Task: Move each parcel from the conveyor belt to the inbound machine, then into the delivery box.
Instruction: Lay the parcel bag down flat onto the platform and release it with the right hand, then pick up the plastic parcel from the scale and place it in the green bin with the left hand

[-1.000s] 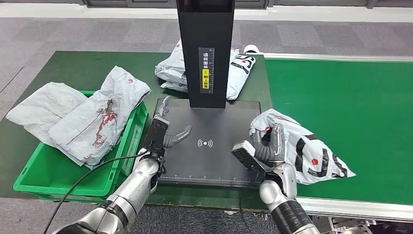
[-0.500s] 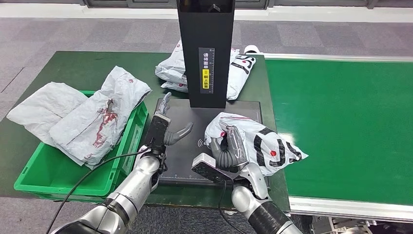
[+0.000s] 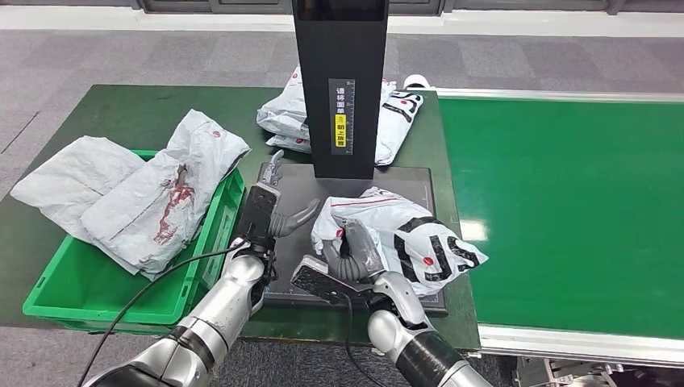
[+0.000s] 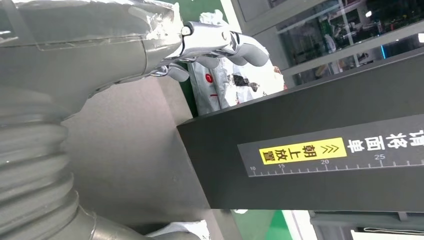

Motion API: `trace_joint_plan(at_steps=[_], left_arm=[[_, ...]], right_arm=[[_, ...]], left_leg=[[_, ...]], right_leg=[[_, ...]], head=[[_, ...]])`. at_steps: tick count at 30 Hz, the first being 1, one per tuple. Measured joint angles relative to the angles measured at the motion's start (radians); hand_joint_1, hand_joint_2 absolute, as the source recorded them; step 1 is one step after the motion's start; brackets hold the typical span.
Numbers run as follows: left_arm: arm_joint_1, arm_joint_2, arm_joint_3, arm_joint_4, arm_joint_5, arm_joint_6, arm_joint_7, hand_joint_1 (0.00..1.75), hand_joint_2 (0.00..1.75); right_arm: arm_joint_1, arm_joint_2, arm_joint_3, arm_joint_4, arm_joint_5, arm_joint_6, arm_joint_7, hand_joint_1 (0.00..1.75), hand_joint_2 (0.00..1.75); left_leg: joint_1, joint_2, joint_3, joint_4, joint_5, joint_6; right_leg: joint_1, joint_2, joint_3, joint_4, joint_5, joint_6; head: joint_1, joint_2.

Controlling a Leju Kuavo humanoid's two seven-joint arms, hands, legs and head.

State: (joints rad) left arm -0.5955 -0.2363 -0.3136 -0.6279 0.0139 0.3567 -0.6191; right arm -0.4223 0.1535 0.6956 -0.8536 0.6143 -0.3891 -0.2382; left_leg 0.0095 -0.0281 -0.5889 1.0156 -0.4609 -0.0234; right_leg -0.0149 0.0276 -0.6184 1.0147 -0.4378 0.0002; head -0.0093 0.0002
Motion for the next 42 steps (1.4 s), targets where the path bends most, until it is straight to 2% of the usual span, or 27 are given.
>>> trace_joint_plan(at_steps=[3,6,9,15,20,25,33,38,42], left_arm=[[0.001,0.003,0.0,-0.005,0.015,0.005,-0.007,0.0,1.75],[0.015,0.017,0.015,-0.033,0.066,-0.005,-0.028,0.0,1.75],[0.045,0.039,0.041,-0.086,0.105,-0.014,-0.049,0.0,1.75],[0.081,0.062,0.066,-0.161,0.112,-0.014,-0.061,0.0,1.75],[0.094,0.069,0.066,-0.194,0.118,-0.048,-0.073,0.0,1.75],[0.099,0.07,0.066,-0.215,0.163,-0.128,-0.082,0.0,1.75],[0.101,0.072,0.047,-0.229,0.113,-0.244,-0.083,0.0,1.75],[0.08,0.088,-0.038,-0.192,-0.067,-0.319,-0.066,0.0,1.75],[0.066,0.099,-0.087,-0.159,-0.104,-0.327,-0.063,0.0,1.75]], right_arm=[[-0.015,0.009,0.018,0.056,0.0,0.049,0.018,0.0,1.75],[-0.013,0.004,0.02,0.081,-0.07,0.048,-0.044,0.0,1.75],[0.011,-0.026,0.012,0.049,-0.149,0.043,-0.103,0.0,1.75],[0.052,-0.071,-0.012,-0.045,-0.22,0.042,-0.146,0.0,1.75],[0.079,-0.107,-0.093,-0.125,-0.439,0.059,-0.291,0.0,1.75],[0.089,-0.135,-0.188,-0.158,-0.636,0.127,-0.387,0.0,1.75],[0.108,-0.146,-0.282,-0.187,-0.812,0.23,-0.407,0.0,1.75],[0.108,-0.152,-0.349,-0.188,-0.862,0.24,-0.43,0.0,1.75],[0.108,-0.159,-0.375,-0.188,-0.866,0.239,-0.432,0.0,1.75]], left_leg=[[0.0,0.0,0.0,0.0,0.0,0.0],[0.0,0.0,0.0,0.0,0.0,0.0],[0.0,0.0,0.0,0.0,0.0,0.0],[0.0,-0.001,0.0,0.0,0.0,0.0],[0.0,-0.002,0.0,0.001,0.0,0.0],[0.0,-0.001,0.0,0.001,0.0,0.0],[0.0,-0.001,0.0,0.001,0.0,0.0],[0.0,-0.001,0.0,0.001,0.0,0.0],[-0.001,0.0,0.0,0.001,0.0,0.0]], right_leg=[[0.0,0.0,0.0,0.0,0.0,0.0],[0.0,0.0,0.0,0.0,0.0,0.0],[0.0,0.001,0.0,0.0,0.0,0.0],[0.0,0.0,0.0,-0.001,0.0,0.0],[0.0,-0.001,0.0,-0.001,0.0,0.0],[0.0,-0.001,0.001,-0.001,0.0,0.001],[0.0,-0.001,0.0,-0.001,0.0,0.001],[-0.001,-0.001,0.001,-0.001,0.0,0.001],[-0.001,0.0,0.0,-0.001,0.001,0.001]], head=[[0.0,0.0],[0.0,0.0],[0.0,0.0],[0.0,0.0],[0.0,0.0],[0.0,0.0],[0.0,0.0],[0.0,0.0],[0.0,0.0]])
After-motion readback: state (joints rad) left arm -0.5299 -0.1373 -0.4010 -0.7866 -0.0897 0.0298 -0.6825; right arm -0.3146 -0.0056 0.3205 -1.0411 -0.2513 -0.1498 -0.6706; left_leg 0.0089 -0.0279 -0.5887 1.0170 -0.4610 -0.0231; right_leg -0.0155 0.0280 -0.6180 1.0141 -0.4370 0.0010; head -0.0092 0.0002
